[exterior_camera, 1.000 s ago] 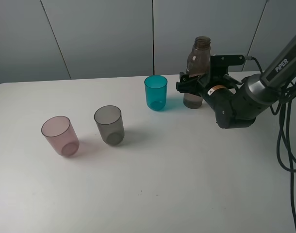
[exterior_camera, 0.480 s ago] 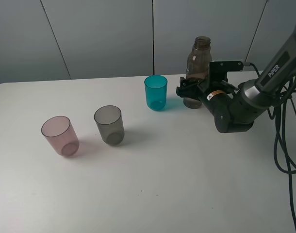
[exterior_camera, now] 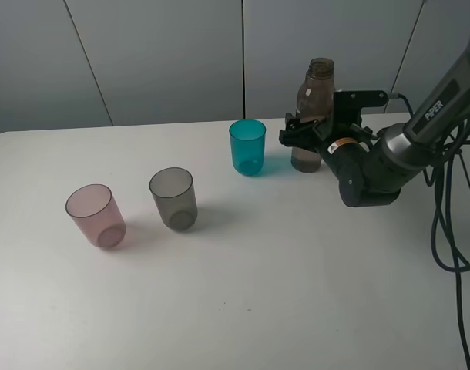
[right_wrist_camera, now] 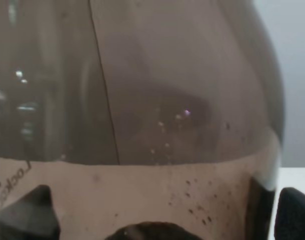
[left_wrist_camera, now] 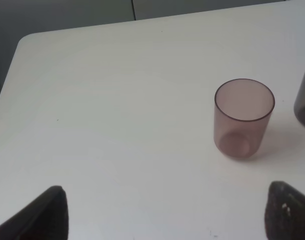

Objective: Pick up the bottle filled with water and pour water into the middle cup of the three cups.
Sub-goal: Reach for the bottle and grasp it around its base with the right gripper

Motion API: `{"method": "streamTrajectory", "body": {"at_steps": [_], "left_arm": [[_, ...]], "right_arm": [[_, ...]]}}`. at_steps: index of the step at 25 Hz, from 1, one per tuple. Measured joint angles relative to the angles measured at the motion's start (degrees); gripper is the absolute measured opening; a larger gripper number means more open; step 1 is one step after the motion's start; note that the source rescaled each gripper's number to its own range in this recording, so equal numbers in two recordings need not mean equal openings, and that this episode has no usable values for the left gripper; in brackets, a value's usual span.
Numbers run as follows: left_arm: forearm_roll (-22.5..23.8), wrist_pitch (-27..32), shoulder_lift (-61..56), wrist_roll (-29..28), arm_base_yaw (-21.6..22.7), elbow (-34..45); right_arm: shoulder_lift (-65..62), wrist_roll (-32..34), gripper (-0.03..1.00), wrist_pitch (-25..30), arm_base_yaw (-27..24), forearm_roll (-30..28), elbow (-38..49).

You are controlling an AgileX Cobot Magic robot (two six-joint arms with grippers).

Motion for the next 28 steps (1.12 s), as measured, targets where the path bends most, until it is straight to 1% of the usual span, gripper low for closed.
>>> {"method": "streamTrajectory", "body": {"at_steps": [13,15,16,17,18,19,20,28], "left_arm": [[0.0,0.0,0.0,0.0,0.0,0.0],[0.0,0.0,0.0,0.0,0.0,0.0],[0.0,0.0,0.0,0.0,0.0,0.0],[0.0,0.0,0.0,0.0,0.0,0.0],[0.0,0.0,0.0,0.0,0.0,0.0],[0.0,0.0,0.0,0.0,0.0,0.0],[0.0,0.0,0.0,0.0,0.0,0.0],[0.0,0.0,0.0,0.0,0.0,0.0]], "right_arm": [[0.1,-1.4,0.83,0.8,0.0,-1.1,0.0],[0.1,-1.5,0.80,0.8,0.0,-1.1,0.0],[0.1,-1.5,0.73,0.8,0.0,-1.1,0.0],[0.1,-1.5,0.60,0.8,0.0,-1.1,0.0],[0.1,-1.5,0.41,0.8,0.0,-1.1,0.0],[0.1,-1.5,0.08,0.8,0.0,-1.3,0.0],[0.1,-1.7,0.01,0.8,0.0,-1.3,0.0],[0.1,-1.9,0.00,0.8,-0.1,-1.9,0.0]]}}
